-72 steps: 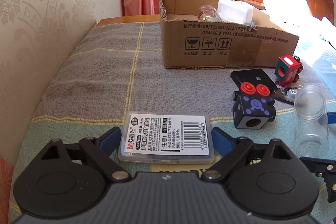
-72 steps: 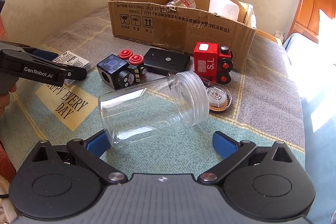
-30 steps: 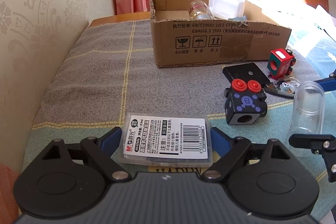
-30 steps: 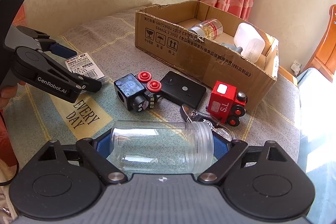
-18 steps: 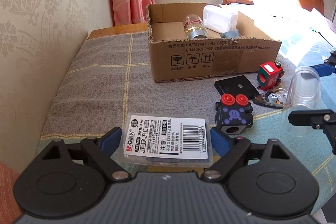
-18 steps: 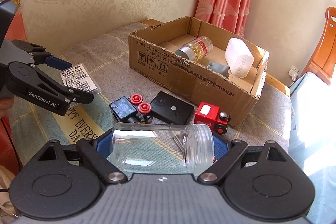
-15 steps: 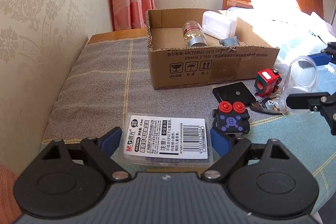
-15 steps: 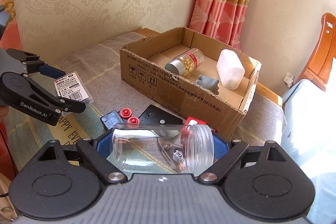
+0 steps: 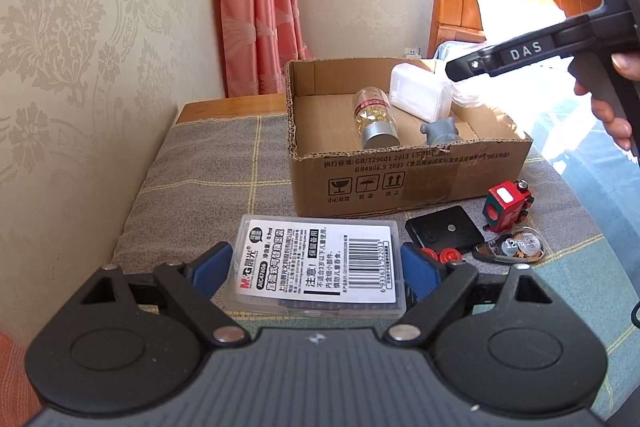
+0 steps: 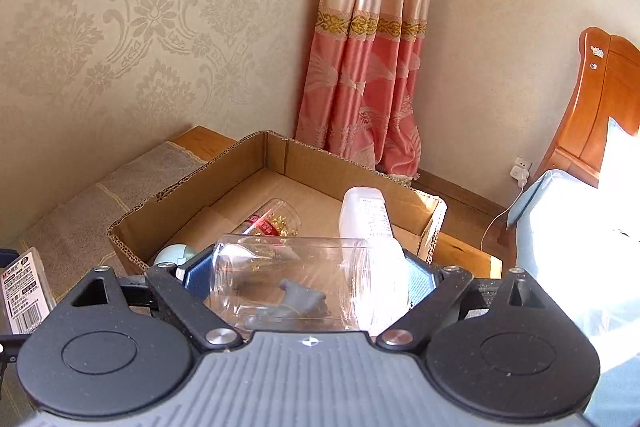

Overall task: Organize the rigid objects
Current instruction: 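Set the jar upright in the box and open the right tool while the left carries the card pack over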

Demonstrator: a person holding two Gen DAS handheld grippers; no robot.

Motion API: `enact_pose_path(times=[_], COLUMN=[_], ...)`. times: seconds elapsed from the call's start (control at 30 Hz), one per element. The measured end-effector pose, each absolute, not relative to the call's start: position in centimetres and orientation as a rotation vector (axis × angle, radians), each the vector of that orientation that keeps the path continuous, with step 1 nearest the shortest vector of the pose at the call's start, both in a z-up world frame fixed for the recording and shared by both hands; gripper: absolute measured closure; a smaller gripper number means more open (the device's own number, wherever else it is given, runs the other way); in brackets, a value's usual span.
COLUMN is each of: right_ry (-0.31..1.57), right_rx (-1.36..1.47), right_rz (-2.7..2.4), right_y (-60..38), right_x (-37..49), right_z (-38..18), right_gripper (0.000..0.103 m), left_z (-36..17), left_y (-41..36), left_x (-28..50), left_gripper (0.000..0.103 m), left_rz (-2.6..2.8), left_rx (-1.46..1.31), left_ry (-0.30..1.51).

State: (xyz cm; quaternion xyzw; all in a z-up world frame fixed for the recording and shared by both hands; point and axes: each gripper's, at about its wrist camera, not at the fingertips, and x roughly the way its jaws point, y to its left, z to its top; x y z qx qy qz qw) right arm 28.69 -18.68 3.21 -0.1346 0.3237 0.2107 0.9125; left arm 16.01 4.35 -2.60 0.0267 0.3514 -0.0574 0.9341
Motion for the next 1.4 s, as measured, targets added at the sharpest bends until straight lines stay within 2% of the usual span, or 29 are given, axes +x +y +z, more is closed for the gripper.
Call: enact_pose_path(times=[0.07, 0.2, 0.7, 1.07, 1.4], right_ry=[0.672, 0.714, 0.77, 0.742, 0.725], right_rx=[-0.27, -0.253, -0.094, -0.08, -0.076], right_rz=[0.391, 0.315, 0.345, 0.289, 0.249], right_y=[-18.3, -18.2, -20.4, -20.6, -21.4], right_x=[30.3, 32.5, 27.6, 21.7, 20.3], right_z=[3.0, 2.0, 1.6, 0.8, 0.4], right_gripper=[0.01, 0.0, 0.0, 0.0, 0.0], left_z=[-2.3, -2.1, 0.2, 0.6, -1.4], left_y=[4.2, 4.0, 3.0, 0.6, -0.9], left_x=[16.1, 16.5, 21.0, 30.2, 39.7], left_gripper=[0.014, 0.014, 0.014, 0.014, 0.013], left_rz=[-0.117, -0.117, -0.122, -0.146, -0.095], left_rx=[0.059, 0.068, 0.072, 0.06, 0.052], left_ry=[0.71, 0.705, 0.644, 0.683, 0.773])
